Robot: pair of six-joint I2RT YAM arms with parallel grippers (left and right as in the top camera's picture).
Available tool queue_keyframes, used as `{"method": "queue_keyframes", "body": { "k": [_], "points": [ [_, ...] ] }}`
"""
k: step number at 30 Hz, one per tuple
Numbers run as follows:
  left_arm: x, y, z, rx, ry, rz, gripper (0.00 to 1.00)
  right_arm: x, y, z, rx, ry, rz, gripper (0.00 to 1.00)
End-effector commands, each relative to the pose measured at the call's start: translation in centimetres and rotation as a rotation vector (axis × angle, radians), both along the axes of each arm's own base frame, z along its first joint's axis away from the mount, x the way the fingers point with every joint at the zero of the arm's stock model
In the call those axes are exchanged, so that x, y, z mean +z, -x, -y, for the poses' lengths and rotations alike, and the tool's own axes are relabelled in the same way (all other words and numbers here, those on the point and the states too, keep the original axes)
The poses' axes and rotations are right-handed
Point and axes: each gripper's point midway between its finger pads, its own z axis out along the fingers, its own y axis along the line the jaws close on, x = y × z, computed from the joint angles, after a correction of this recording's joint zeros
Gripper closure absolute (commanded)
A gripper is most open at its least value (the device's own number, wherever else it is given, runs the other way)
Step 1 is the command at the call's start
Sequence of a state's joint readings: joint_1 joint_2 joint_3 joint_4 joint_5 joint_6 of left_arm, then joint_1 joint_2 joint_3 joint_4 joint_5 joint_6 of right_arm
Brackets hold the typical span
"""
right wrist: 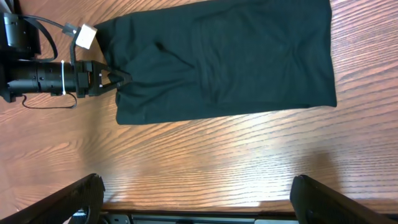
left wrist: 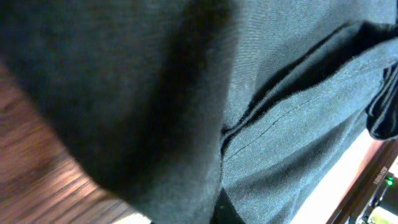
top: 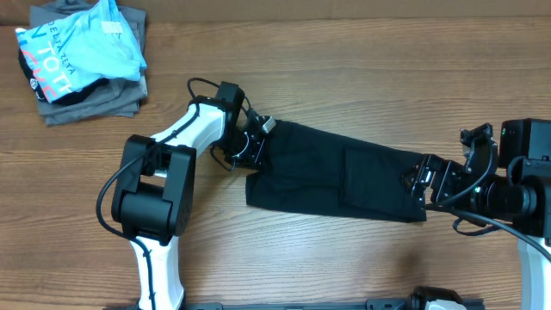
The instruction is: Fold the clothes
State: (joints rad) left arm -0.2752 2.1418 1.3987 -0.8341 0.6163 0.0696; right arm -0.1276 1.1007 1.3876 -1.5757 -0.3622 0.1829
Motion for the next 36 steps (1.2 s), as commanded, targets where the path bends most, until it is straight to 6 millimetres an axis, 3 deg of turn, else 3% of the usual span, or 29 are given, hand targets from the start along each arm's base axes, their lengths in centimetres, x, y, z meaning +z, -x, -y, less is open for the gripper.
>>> {"method": "queue_keyframes", "body": {
  "k": [1,6,11,17,20,24,32,36],
  "points": [
    [-1.3,-0.2,-2.0,0.049,-0.126,-0.025,0.96,0.5,0.0,-0.2,0.021,0.003,0.024,0.0],
    [-0.4,-1.1,-7.0,0.106,-0.344,-0.052,0.96,0.5,0.0,-0.2,0.031,0.007,0.028,0.0],
    [2.9,-2.3,-13.6,0.254,-0.617,-0.091,0.96,-0.2,-0.3,-0.1,0.033,0.007,0.025,0.0],
    [8.1,-3.4,-14.4,0.334,-0.62,-0.102,0.96,-2.5,-1.4,0.0,0.029,0.002,0.009,0.0],
    [10.5,-3.4,-12.9,0.328,-0.577,-0.089,0.96,-4.6,-2.0,-0.5,0.04,-0.035,-0.023,0.0],
    [13.1,-2.1,-8.7,0.261,-0.482,-0.102,0.96,-8.6,-2.8,-1.6,0.059,-0.119,-0.101,0.0],
    [13.3,0.9,-1.4,0.092,-0.469,-0.07,0.96,-15.3,-3.7,-2.0,0.062,-0.173,-0.242,0.0],
    [13.3,2.2,1.6,0.035,-0.461,-0.046,0.96,-16.9,-4.2,-2.4,0.076,-0.181,-0.283,0.0]
  ]
}}
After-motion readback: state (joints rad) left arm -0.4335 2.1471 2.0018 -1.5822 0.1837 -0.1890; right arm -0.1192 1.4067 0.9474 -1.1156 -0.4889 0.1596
